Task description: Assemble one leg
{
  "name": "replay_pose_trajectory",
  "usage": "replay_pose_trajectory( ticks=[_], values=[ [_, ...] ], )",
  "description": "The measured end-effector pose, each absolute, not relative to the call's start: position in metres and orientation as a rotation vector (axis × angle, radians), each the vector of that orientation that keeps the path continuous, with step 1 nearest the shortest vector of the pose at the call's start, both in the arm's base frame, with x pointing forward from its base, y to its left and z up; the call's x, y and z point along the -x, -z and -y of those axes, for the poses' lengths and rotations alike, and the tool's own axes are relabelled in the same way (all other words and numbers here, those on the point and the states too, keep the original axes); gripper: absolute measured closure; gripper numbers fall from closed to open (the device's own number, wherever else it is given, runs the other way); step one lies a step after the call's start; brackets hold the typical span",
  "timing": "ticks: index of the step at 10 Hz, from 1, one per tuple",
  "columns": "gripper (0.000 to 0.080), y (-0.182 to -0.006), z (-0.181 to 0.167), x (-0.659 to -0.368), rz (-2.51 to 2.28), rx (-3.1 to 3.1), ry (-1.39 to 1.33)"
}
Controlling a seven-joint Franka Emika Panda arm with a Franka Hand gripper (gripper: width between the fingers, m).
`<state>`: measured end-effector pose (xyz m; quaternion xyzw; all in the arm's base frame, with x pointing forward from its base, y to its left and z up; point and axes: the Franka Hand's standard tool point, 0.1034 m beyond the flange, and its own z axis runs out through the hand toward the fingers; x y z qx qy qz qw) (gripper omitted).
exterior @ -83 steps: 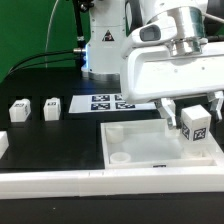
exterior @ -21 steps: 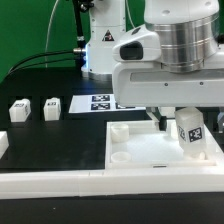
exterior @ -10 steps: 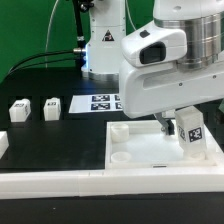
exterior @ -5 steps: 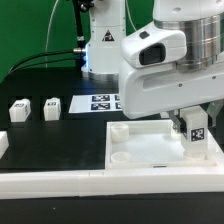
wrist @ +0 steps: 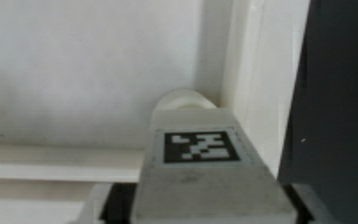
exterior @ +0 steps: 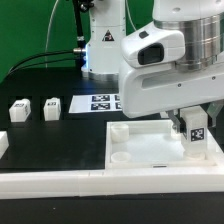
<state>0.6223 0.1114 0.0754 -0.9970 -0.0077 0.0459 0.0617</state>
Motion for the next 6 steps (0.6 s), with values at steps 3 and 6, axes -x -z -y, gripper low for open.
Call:
replay_pose_trajectory(
  ticks=[3, 6],
  values=[
    [0.0509, -0.0746, -0.1085, -0.624, -0.456, 2.971, -0.144],
    [0.0509, -0.0744, -0.1092, -0.6244, -0.968, 2.859, -0.155]
  ],
)
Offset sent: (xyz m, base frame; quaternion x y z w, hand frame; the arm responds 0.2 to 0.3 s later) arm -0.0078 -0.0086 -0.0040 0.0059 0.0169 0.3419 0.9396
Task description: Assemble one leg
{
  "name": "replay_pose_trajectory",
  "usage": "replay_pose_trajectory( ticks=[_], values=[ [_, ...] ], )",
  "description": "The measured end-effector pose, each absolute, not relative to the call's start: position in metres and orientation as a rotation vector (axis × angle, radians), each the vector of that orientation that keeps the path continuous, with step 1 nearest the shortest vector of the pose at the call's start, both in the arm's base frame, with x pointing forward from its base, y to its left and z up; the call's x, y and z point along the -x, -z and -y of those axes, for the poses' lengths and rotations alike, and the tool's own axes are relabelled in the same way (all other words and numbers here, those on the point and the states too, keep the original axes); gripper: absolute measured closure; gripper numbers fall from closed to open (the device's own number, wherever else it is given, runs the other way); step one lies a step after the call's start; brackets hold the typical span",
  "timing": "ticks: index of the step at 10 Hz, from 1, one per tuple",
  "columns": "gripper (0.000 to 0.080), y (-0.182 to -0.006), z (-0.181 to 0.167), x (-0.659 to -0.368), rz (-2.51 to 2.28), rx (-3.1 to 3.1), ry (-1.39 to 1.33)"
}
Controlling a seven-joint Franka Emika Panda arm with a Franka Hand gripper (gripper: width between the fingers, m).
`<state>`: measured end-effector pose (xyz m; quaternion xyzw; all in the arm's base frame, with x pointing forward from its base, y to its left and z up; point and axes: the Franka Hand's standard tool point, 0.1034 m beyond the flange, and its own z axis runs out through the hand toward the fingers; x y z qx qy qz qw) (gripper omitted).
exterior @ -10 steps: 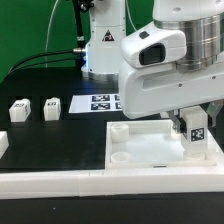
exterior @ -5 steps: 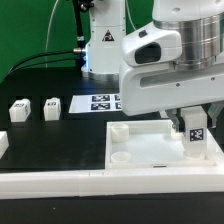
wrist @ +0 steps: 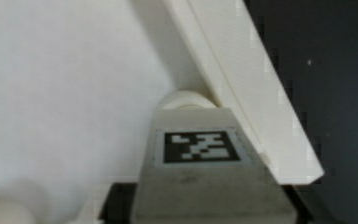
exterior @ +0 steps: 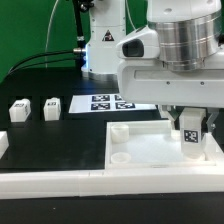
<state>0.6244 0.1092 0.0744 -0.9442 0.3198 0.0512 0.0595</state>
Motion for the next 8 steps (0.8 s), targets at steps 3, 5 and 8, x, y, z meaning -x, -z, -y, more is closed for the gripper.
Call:
replay_pose_trajectory(
  ticks=[3, 5, 8],
  values=[
    [0.0509, -0.0745, -0.1091, -0.6241, -1.392, 2.7, -0.167],
    [0.0509, -0.0744, -0.1091, -0.6241, -1.613, 2.583, -0.18],
    [0.0509, -0.0743, -0.1093, -0.6241, -1.842, 2.434, -0.195]
  ],
)
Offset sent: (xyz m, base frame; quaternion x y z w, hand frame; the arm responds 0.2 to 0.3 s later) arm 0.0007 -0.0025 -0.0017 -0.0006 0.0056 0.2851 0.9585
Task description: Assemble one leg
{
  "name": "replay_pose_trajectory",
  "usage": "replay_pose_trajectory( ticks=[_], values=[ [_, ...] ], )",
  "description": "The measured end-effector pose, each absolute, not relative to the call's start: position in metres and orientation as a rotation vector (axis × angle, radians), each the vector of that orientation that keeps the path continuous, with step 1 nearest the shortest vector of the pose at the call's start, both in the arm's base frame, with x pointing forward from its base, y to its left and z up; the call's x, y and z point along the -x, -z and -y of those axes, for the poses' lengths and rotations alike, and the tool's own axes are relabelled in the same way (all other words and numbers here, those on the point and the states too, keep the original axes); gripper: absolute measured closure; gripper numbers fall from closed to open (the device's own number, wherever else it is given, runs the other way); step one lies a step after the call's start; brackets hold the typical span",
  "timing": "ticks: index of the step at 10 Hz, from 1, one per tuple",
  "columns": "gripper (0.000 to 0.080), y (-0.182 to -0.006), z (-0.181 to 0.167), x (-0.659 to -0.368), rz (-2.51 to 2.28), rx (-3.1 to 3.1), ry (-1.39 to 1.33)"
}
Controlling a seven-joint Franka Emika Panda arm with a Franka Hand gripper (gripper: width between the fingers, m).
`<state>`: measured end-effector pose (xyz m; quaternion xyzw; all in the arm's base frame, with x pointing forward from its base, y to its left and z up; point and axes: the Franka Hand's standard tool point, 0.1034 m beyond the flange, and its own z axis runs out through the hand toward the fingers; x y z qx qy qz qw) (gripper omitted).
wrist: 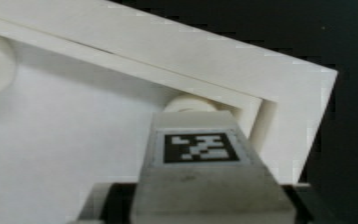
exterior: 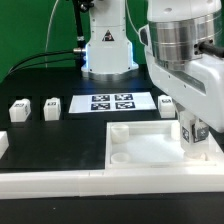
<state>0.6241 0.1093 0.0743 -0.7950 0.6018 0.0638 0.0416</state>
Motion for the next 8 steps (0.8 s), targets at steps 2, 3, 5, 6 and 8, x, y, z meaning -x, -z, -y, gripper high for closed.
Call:
replay_pose_trajectory(
  ticks=[2, 3, 5, 6, 8],
  values=[
    [0.0413, -0.0743, -0.1098, -0.624, -1.792, 2.468, -0.193],
    [0.0278, -0.0742, -0.1099, -0.624, -1.745, 2.499, -0.19],
    [0.0176, -0.074, -0.1104, -0.6237, -1.561, 2.61, -0.18],
    [0.0158, -0.0734, -0.1116, -0.6233, -1.441, 2.673, -0.175],
    [0.0151, -0.0727, -0.1114, -0.623, -1.061, 2.832, -0.153]
  ],
)
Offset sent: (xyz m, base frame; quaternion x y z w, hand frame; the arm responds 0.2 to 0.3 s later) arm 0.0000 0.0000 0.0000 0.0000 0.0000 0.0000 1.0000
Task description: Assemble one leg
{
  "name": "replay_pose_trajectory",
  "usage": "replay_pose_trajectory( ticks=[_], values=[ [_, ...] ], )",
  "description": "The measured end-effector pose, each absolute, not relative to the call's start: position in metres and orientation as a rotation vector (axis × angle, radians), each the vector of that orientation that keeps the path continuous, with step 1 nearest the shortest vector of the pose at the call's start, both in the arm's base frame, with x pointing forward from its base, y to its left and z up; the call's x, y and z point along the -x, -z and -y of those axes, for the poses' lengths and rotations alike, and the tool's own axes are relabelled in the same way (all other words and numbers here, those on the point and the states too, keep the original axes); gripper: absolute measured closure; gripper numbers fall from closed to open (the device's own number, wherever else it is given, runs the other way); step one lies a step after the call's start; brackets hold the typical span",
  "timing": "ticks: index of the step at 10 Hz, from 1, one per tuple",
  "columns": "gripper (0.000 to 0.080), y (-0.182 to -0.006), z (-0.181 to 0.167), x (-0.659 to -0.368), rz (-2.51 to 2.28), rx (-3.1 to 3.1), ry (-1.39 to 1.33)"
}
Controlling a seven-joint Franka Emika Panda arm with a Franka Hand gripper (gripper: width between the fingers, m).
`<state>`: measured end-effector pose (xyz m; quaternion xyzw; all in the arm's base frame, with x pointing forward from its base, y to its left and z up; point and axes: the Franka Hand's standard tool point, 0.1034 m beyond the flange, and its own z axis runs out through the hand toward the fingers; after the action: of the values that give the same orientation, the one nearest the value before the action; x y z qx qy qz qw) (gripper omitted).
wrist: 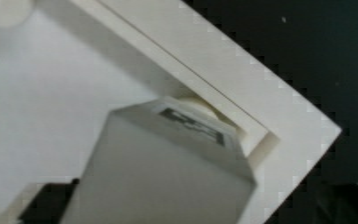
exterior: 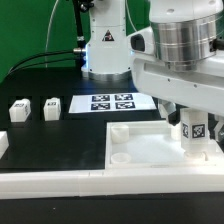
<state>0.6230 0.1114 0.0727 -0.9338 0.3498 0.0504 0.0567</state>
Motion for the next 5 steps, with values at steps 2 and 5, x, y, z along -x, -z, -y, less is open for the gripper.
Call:
replay_pose_trajectory(
  ticks=[2, 5],
  values=[
    [0.015, -0.0723, -0.1118, -0.6228, -0.819, 2.904, -0.139],
    [0.015, -0.0733, -0.1113, -0.6213, -0.263, 2.996, -0.101]
  ],
)
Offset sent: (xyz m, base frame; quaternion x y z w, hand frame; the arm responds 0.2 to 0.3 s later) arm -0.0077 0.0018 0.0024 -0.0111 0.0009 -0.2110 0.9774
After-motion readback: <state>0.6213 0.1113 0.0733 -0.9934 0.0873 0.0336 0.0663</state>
